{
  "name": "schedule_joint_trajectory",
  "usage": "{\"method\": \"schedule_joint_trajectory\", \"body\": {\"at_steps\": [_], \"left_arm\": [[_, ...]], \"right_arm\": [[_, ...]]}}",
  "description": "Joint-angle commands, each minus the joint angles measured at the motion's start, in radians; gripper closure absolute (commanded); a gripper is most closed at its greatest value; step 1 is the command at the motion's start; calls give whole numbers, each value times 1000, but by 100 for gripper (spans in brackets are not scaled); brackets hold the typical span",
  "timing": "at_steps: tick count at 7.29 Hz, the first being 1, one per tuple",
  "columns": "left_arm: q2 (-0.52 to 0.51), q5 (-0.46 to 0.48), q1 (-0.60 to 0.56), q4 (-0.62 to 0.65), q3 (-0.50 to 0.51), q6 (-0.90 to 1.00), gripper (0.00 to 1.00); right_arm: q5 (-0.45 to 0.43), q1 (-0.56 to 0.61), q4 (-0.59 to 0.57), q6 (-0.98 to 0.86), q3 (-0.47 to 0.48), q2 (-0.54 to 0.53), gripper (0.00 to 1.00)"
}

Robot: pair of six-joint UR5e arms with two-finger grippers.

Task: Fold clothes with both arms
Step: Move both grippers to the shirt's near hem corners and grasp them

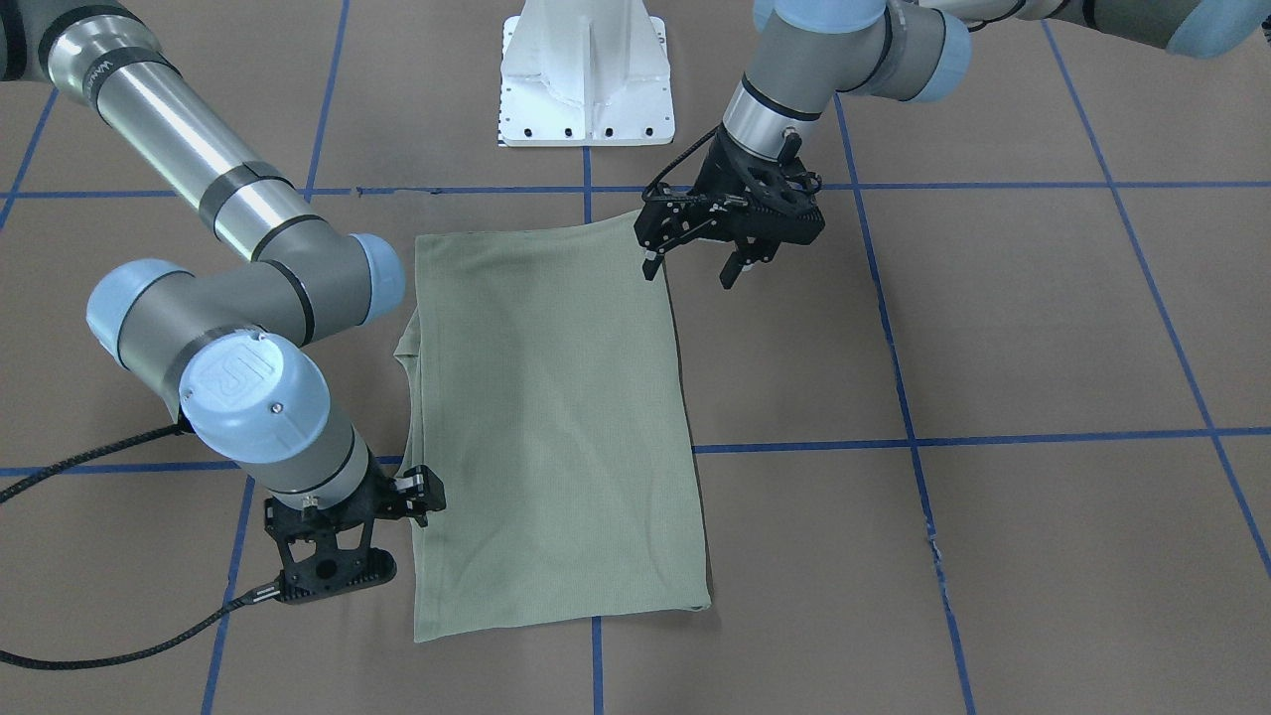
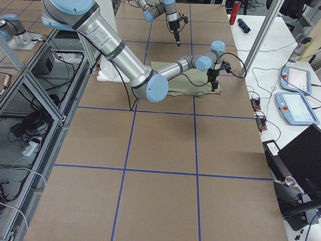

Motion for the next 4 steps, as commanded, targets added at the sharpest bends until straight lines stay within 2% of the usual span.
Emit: {"method": "schedule_joint_trajectory", "body": {"at_steps": [1, 2, 3, 4], "left_arm": [[15, 10, 128, 5, -2, -176, 1], [29, 10, 164, 8, -2, -241, 1], [55, 13, 187, 10, -2, -280, 1], [61, 39, 218, 13, 13, -291, 1]], "right_arm": [[23, -27, -100, 17, 327, -206, 0], [18, -36, -117, 73, 474, -315, 0], [15, -63, -118, 128, 571, -380, 0], [14, -94, -118, 197, 613, -400, 0]]}}
